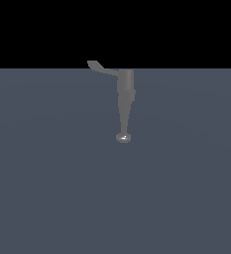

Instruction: Turn on the faucet by rotating a designated handle.

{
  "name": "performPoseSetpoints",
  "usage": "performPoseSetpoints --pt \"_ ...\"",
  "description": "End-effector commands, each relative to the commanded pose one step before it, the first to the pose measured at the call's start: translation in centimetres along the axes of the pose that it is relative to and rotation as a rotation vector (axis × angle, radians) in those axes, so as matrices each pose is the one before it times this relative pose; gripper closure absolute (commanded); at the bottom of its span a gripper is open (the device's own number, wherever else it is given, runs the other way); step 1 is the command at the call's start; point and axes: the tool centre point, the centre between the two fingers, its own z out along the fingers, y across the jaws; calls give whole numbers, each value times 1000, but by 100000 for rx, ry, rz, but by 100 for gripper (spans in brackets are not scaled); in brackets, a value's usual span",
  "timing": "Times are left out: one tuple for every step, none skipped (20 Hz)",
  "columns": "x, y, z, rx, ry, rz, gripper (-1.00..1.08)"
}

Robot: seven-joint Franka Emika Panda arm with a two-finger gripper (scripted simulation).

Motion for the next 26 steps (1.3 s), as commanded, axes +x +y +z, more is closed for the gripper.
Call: performPoseSetpoints --pt "1432 -695 566 1037 -1015 6575 108" --pt "546 -306 248 304 -384 2613 108" --pt "538 -319 261 265 -374 2626 108" --pt "530 -331 273 227 -362 2637 108" --pt "520 -344 284 190 -348 2647 108" --pt "510 -356 296 154 -331 2657 108" --pt "500 -368 308 119 -313 2665 108" --pt "489 -380 319 85 -292 2672 108" --pt "477 -391 330 52 -270 2679 108" --pt "465 -402 341 21 -246 2685 108" --pt "451 -413 352 -9 -220 2689 108" --pt "438 -424 363 -37 -192 2693 108" --pt "424 -433 373 -63 -163 2696 108" --pt "409 -443 383 -88 -132 2698 108" --pt "394 -452 393 -111 -100 2698 108" --pt "378 -460 403 -132 -67 2698 108" --pt "362 -468 412 -150 -32 2697 108" --pt "345 -475 422 -167 3 2695 108" --pt "328 -482 430 -182 40 2692 108" --pt "311 -488 439 -194 77 2689 108" --pt "292 -494 447 -204 115 2682 108" --pt "274 -498 455 -212 154 2676 108" --pt "255 -502 463 -218 193 2671 108" --pt "236 -506 470 -221 232 2662 108" --pt "216 -509 477 -222 271 2652 108" --pt "196 -511 484 -221 311 2644 108"
